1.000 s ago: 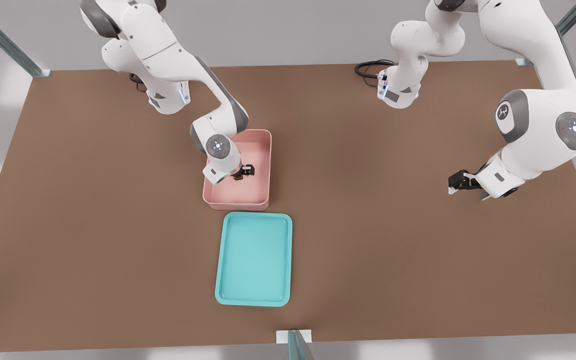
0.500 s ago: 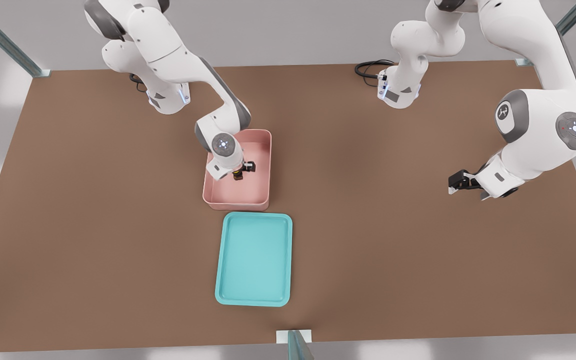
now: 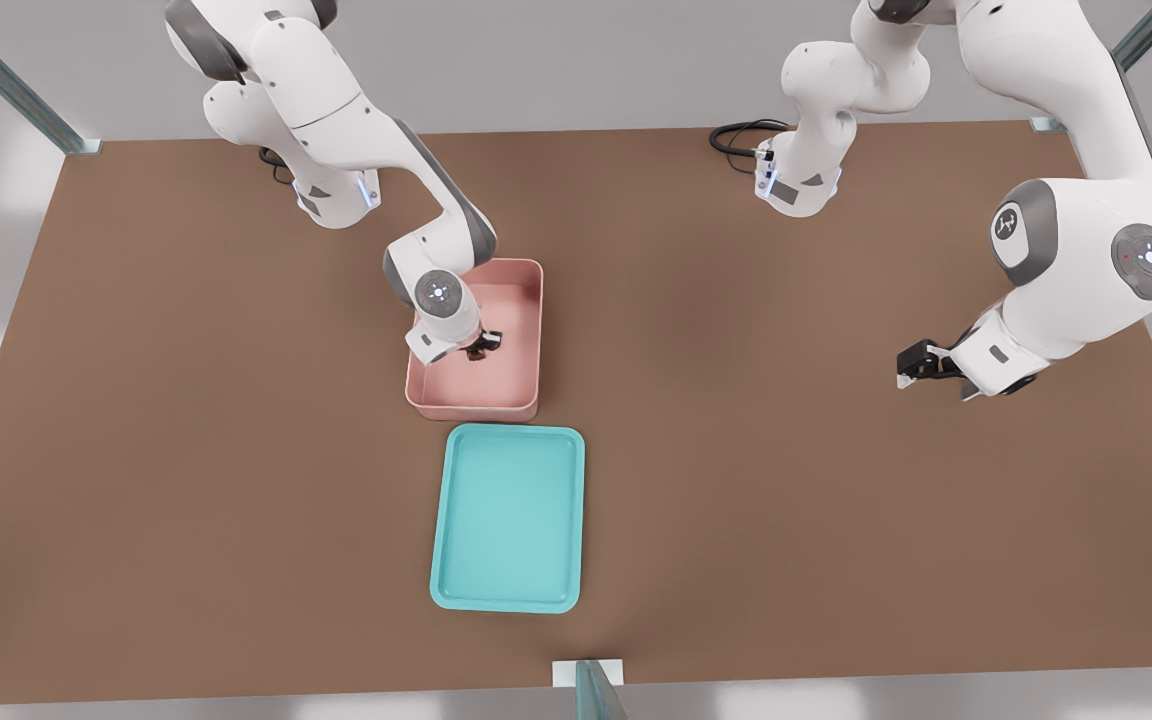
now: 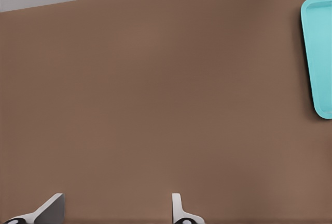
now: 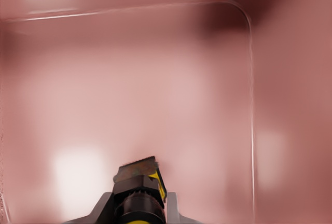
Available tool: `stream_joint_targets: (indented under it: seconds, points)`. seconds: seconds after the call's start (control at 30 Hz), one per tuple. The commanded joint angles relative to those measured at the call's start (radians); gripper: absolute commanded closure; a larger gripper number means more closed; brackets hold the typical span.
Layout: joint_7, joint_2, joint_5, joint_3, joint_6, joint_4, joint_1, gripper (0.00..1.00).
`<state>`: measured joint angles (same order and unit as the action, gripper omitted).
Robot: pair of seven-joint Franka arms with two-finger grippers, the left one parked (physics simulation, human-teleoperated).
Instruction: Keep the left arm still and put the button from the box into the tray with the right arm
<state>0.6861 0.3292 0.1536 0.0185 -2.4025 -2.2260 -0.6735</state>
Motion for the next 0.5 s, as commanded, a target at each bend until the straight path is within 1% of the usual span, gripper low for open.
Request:
stream_joint_targets:
  seconds: [0.0, 0.07, 0.13, 0.23, 0.3, 0.4, 0.47]
  points:
    - [0.016, -0.002, -0.002, 0.000, 0.008, 0.002, 0.000, 0.57]
    - [0.021, -0.013, 0.006, 0.001, 0.020, 0.005, 0.000, 0.58]
    - [0.027, -0.055, 0.009, 0.004, 0.080, 0.019, -0.001, 0.59]
    - [0.035, -0.082, 0.011, 0.006, 0.194, 0.081, -0.001, 0.59]
    - [0.032, -0.082, 0.011, 0.012, 0.273, 0.178, 0.002, 0.59]
    - [0.027, -0.068, -0.002, 0.015, 0.384, 0.328, 0.048, 0.59]
    - [0.027, -0.007, -0.005, 0.014, 0.464, 0.473, 0.092, 0.59]
